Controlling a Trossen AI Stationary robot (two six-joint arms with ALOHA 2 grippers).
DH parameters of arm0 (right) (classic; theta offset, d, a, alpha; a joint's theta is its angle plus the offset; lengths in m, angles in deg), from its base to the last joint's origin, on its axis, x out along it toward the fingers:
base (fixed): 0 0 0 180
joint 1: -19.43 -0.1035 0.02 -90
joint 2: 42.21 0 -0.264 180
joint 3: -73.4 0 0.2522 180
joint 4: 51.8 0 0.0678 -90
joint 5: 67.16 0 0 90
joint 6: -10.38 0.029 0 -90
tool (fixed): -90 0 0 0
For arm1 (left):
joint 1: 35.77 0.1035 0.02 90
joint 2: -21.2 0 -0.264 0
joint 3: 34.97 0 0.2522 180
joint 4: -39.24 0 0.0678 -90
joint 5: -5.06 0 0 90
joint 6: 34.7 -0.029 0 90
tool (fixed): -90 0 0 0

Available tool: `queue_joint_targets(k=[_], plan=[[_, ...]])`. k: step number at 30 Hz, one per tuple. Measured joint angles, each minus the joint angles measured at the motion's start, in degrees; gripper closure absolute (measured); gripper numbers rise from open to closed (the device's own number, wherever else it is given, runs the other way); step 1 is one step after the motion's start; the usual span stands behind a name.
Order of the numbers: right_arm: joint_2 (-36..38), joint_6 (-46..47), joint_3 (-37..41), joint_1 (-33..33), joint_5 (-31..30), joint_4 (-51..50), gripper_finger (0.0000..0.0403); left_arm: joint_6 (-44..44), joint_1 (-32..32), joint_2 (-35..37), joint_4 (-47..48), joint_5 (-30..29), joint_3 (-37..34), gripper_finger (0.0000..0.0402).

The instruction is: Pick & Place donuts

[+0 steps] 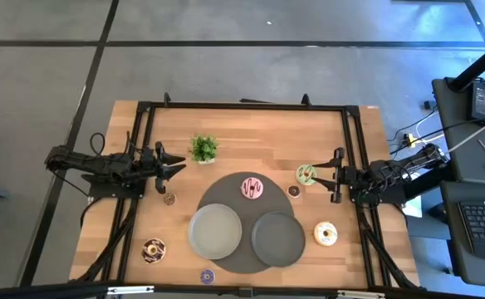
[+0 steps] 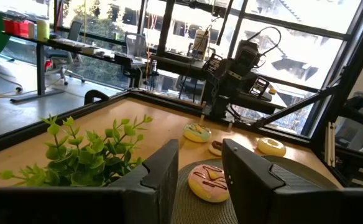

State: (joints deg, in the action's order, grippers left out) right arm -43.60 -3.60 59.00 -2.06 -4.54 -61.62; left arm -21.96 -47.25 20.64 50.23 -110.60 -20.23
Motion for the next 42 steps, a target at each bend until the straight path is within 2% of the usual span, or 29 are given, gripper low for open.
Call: queue_joint_targets(k=[18,24,31,38,42], plan=[[0.00,-0.11,0.00,0.00,0.00,0.01,0.0207,0.01,0.00,0.01,0.00,0.01,-0.02,0.0281],[0.00,-5.96,0.00,0.00,-0.15,0.17,0.0207,0.00,0.01,-0.01,0.00,0.00,-0.02,0.0281],[0.00,-3.40,0.00,0.00,-0.06,0.07,0.0207,0.00,0.02,0.01,0.00,0.00,0.00,0.0281],[0.00,10.72,0.00,0.00,0.06,0.02,0.0207,0.00,0.00,0.01,0.00,0.00,-0.01,0.0281],[0.00,12.22,0.00,0.00,0.04,0.01,0.0207,-0.01,0.02,0.01,0.00,0.01,-0.02,0.0281]])
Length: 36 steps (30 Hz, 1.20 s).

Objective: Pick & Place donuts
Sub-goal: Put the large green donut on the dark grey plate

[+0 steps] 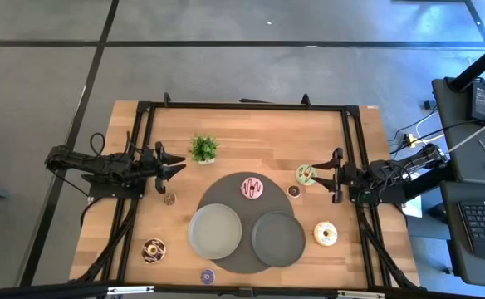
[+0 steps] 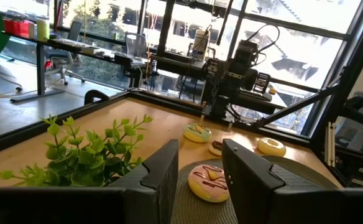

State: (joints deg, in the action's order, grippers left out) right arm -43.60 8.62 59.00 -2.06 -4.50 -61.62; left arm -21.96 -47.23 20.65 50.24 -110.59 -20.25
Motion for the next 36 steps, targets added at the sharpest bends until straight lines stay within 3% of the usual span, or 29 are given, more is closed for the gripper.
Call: queue_joint_targets(k=[4,10,17,21,25,27,31,36], plan=[[0.00,0.00,0.00,0.00,-0.81,0.00,0.0207,0.00,-0.01,-0.01,0.00,0.00,0.02,0.0281],[0.00,1.56,0.00,0.00,-9.32,0.02,0.0207,0.00,-0.02,-0.02,0.00,-0.02,0.02,0.0281],[0.00,2.96,0.00,0.00,-14.65,-0.04,0.0186,0.00,-0.02,0.00,0.00,0.00,0.00,0.0281],[0.00,3.28,0.00,0.01,-13.64,0.02,0.0158,0.01,-0.01,0.00,0.00,0.00,0.00,0.0281],[-0.24,3.53,-0.74,-0.04,-5.22,-1.73,0.0148,0.00,-0.02,0.00,0.00,0.00,0.00,0.0281],[-1.54,6.30,-3.15,-0.02,-5.73,-5.94,0.0147,0.00,-0.02,0.00,0.00,0.00,0.00,0.0281],[-8.06,18.12,-9.16,0.25,-13.63,-18.65,0.0147,0.01,-0.01,0.00,0.00,-0.26,0.01,0.0281],[-19.84,36.55,-16.71,3.10,-13.61,-31.87,0.0147,0.02,0.00,0.00,-0.02,-1.47,0.02,0.0281]])
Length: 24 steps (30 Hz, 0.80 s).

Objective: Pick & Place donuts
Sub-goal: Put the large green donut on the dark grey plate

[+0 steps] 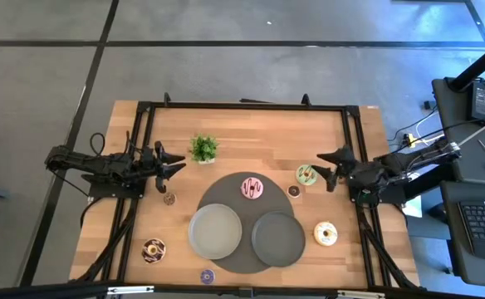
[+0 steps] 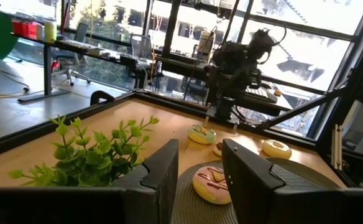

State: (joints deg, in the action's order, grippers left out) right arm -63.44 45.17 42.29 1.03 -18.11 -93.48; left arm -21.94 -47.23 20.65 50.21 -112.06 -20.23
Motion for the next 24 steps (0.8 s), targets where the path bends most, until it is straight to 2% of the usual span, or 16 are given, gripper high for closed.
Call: queue_joint_targets(k=[3,5,12,24], plan=[[-8.09,8.81,-3.34,2.97,1.15,-4.87,0.0147,-0.02,-0.02,0.00,-0.01,-0.28,-0.01,0.0281],[-13.27,12.46,-4.96,5.57,4.47,-6.73,0.0147,-0.02,-0.01,0.00,-0.02,-0.30,-0.01,0.0281],[-27.72,16.06,-6.07,13.21,15.40,-6.53,0.0147,-0.02,-0.01,0.00,-0.02,-0.32,-0.01,0.0281],[-37.85,17.50,-6.07,16.60,20.33,-5.60,0.0147,-0.02,0.00,0.00,-0.02,-0.39,-0.02,0.0281]])
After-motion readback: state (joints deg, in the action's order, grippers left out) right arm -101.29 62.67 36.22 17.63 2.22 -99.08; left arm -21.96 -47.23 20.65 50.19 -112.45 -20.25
